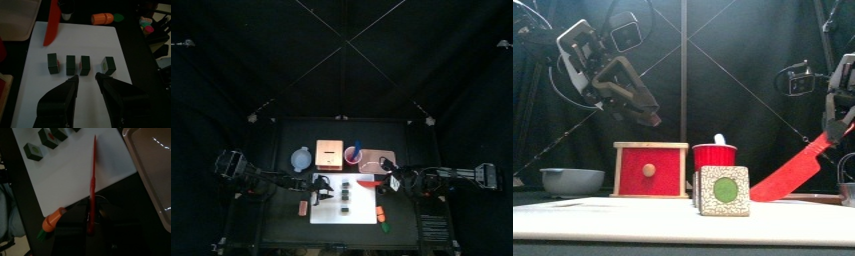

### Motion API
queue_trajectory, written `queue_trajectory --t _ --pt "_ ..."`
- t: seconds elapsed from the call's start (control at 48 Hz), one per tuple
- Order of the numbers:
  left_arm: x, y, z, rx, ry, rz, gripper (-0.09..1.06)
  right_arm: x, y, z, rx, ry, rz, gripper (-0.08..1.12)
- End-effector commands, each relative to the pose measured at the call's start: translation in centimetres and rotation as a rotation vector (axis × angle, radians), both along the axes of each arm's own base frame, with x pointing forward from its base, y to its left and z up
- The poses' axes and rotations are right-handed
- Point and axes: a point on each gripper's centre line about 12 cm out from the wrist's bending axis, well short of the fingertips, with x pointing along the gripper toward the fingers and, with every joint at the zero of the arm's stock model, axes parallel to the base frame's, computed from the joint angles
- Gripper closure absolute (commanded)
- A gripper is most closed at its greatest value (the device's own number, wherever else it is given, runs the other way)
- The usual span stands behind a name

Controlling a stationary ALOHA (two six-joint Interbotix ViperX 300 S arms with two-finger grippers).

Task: Place sushi on board then cut the sushi with the knife then place the pieces on the plate
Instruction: Place the 4 sushi pieces on the plate

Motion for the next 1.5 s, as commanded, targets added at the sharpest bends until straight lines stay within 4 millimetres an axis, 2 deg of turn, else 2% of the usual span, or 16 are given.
queue_trajectory --t 0.021,0.292,0.479,0.625,0.812,0.938,1.208,1.5 --pt "0.3 0.1 0.6 -0.004 -0.024 0.005 0.22 0.6 0.6 0.8 -0.003 -0.026 0.031 0.44" --pt "0.3 0.1 0.5 -0.004 -0.021 0.005 0.22 1.2 1.3 1.8 -0.002 -0.054 0.067 0.44" --pt "0.4 0.1 0.4 -0.003 -0.018 0.005 0.22 2.1 1.0 3.0 -0.026 -0.097 0.063 0.44" --pt "0.3 0.1 0.3 -0.001 -0.015 0.006 0.22 3.5 0.7 3.7 -0.065 -0.147 0.045 0.44" --pt "0.2 0.4 0.0 -0.001 -0.006 0.014 0.22 6.6 0.5 4.6 -0.156 -0.228 0.046 0.43" --pt "-0.2 0.9 -0.5 -0.003 0.01 0.029 0.22 8.8 0.4 4.3 -0.211 -0.236 0.059 0.41" --pt "-0.8 1.1 -1.2 -0.005 0.033 0.039 0.22 13.7 0.5 1.6 -0.257 -0.147 0.112 0.2" --pt "-1.5 1.6 -2.0 0.0 0.061 0.049 0.22 17.8 0.8 -0.2 -0.328 -0.08 0.219 0.2"
